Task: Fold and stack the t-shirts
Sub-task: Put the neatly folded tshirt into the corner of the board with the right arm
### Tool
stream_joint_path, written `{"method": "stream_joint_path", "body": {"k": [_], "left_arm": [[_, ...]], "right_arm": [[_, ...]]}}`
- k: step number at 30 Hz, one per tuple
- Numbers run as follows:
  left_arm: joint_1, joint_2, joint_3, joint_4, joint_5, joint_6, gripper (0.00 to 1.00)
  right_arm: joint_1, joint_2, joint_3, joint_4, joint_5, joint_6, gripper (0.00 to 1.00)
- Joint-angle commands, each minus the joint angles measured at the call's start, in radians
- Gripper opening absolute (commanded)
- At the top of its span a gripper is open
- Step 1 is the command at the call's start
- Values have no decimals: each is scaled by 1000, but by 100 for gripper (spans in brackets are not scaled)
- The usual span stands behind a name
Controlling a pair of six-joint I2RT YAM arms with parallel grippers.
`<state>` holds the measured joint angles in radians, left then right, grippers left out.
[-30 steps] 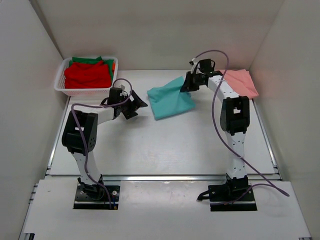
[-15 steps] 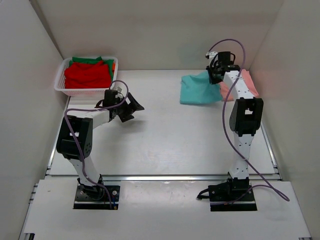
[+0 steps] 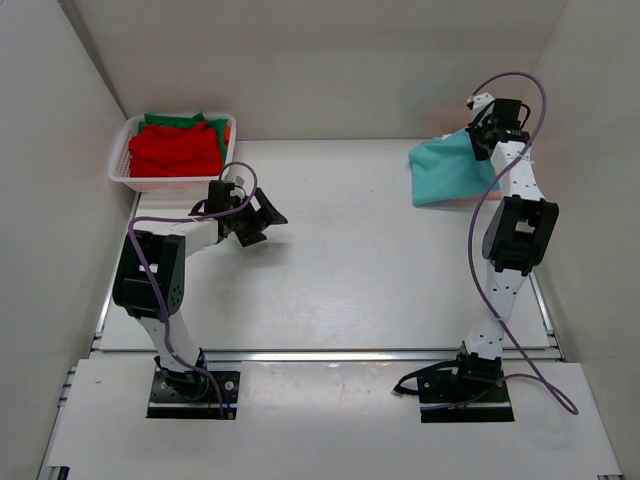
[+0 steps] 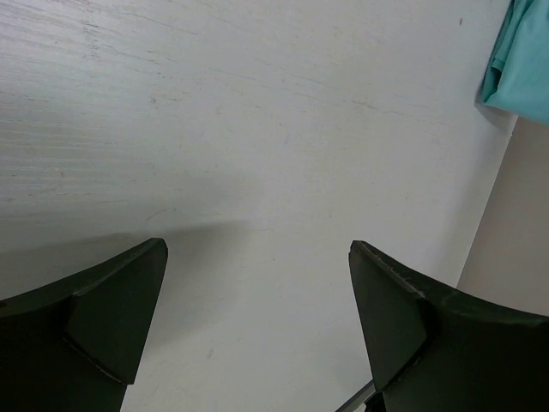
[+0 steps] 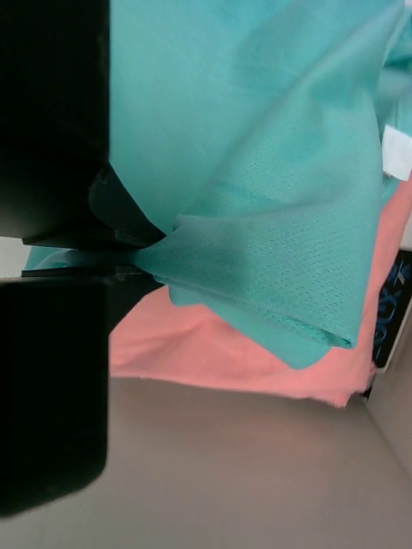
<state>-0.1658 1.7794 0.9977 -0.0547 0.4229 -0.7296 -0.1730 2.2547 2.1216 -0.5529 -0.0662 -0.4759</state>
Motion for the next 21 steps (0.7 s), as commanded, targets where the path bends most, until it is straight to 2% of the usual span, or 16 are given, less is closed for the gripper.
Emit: {"method": "stream_joint_path", "body": {"k": [1,13,17,21], "left_arm": [[-1,-11,45,-20,20,35,99],[-9,-3,64,-48,14,67,98],[-5,6,61,-47,14,67,99],[-14,0,53,-43,16,65,98]], "right_arm": [[-26,-43,-28,131,40,-24,0],[-100,28,46,202,80,46,0],[-105,65,100,179,124,57,0],[-121,20,8,274,79,109,0]]}}
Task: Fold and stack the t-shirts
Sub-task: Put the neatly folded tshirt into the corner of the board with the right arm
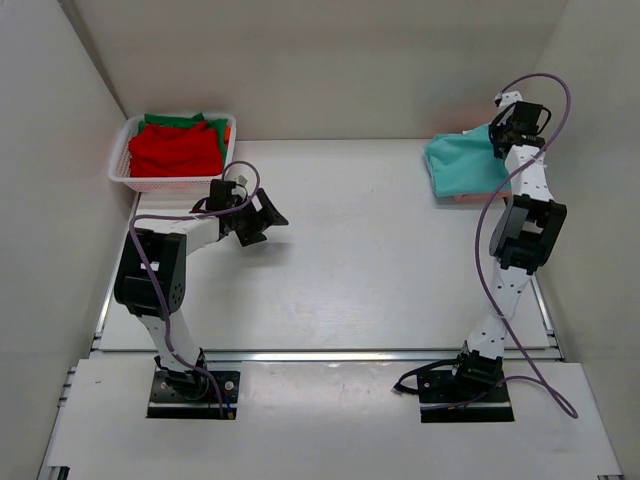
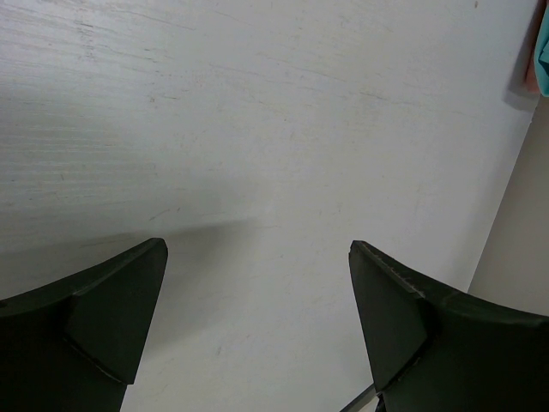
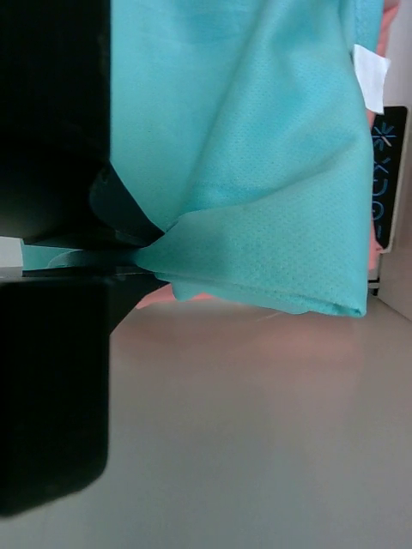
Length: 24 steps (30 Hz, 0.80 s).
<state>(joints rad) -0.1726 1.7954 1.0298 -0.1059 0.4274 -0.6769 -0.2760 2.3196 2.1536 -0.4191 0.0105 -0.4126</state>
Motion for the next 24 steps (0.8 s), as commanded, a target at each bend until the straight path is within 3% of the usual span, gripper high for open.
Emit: {"method": "stream_joint_path", "body": {"k": [1,4,11,17,18,19,20,21,24], "left_arm": [[-4,-16,24,-3,8,13,99],[1,-18,27,0,14,13,98],[-7,-17,41,-47,-1,42,99],[-10,-42,41,-81,-3,80,99],[-10,-45,44,-83,7,85,99],[-10,-57,44,-98,11,97,98],[-18,-57,52,-127,4,106,99],[-22,-62,64,-159,4,118,99],[-34,-83,88,-262,-24,184,98]], "right_arm": [[-23,-49,-31,147,2,61,0],[-22,18,47,135,-12,54,0],[-19,179,238,95,117,124,0],[27,117,207,154,347,135,5],[44,109,207,128,388,149,10],[44,86,209,112,413,170,20],[53,54,184,108,433,193,56],[66,19,149,97,472,195,99],[83,-86,80,65,537,227,99]]}}
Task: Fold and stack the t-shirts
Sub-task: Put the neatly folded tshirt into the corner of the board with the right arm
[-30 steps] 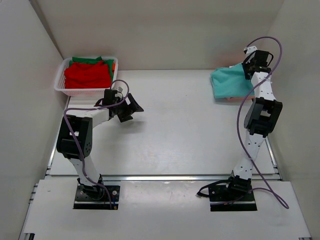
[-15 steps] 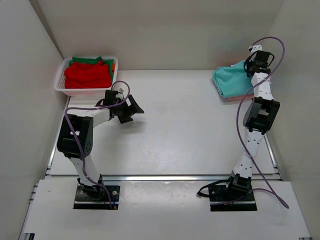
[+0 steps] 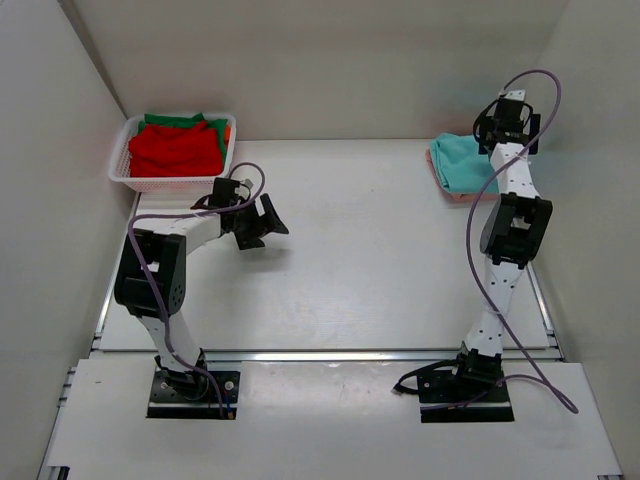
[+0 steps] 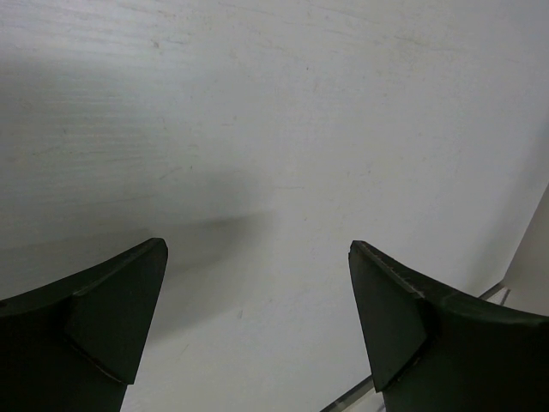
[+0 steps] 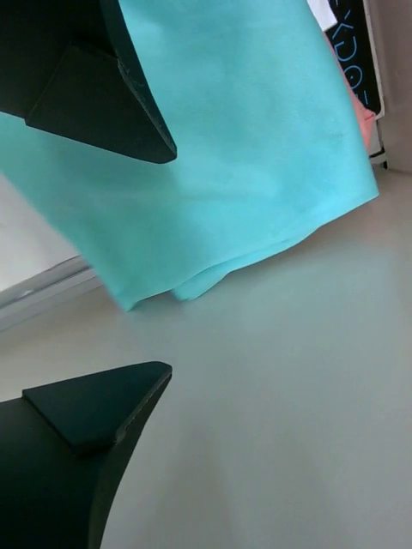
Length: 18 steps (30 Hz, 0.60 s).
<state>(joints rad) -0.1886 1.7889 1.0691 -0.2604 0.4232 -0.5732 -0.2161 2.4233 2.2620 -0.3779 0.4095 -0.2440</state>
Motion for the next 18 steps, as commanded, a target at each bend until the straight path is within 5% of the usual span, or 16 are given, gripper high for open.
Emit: {"method": "stream_joint_path", "body": {"k": [1,6,12,18], "left_arm": [[-20,-86,63,-128,-21,91,99],[-35,-238,-47,-171,-4,114,98],[-81,-482,-213,-163,-85,122,98],[-88,-634,-251,-284,-170,179,99]], "right_arm": [[27,-210,-35,-8,152,70,99],[78,-479,-308,-214,34,239,100],[314,-950,-960,-116,-70,423,99],[520,-1138,-1244,-139,-83,560,99]]}}
